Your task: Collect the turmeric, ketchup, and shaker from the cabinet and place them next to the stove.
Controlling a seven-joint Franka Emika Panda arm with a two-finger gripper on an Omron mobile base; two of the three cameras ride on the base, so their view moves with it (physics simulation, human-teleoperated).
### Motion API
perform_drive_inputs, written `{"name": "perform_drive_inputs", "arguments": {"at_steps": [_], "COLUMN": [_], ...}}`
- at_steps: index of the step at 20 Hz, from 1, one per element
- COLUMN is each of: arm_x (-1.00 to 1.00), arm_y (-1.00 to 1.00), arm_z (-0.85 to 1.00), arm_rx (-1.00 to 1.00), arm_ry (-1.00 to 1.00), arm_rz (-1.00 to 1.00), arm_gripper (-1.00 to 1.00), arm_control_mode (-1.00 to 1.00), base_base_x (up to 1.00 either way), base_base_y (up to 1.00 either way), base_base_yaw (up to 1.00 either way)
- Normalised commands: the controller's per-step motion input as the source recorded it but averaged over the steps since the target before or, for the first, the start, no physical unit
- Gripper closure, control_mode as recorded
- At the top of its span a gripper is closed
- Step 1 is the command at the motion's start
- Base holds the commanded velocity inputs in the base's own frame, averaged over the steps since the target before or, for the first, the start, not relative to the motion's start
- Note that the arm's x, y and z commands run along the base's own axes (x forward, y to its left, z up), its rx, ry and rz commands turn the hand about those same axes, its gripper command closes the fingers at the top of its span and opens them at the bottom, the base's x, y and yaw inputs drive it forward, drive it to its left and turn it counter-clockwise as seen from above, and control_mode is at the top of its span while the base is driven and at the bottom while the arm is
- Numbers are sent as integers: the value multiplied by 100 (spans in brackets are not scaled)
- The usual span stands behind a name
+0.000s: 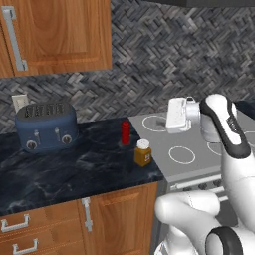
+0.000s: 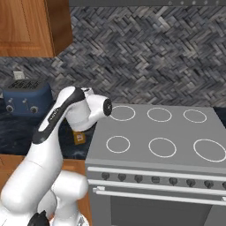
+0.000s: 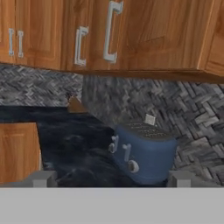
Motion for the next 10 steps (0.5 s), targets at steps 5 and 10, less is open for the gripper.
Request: {"name": "perform_drive_inputs", "arguments": {"at_steps": [5,10], "arm_x": [-82,-100], "arm_y": [-4,-1], "arm_z": [82,34], "arm_rx": [-3,0], "arm_ry": [-2,-15], "arm_rz": [-5,-10], "arm_gripper": [-100,-100], "arm_control_mode": [-100,-100], "base_base_x": [0,0], "base_base_y": [0,0], "base_base_yaw": [0,0]}}
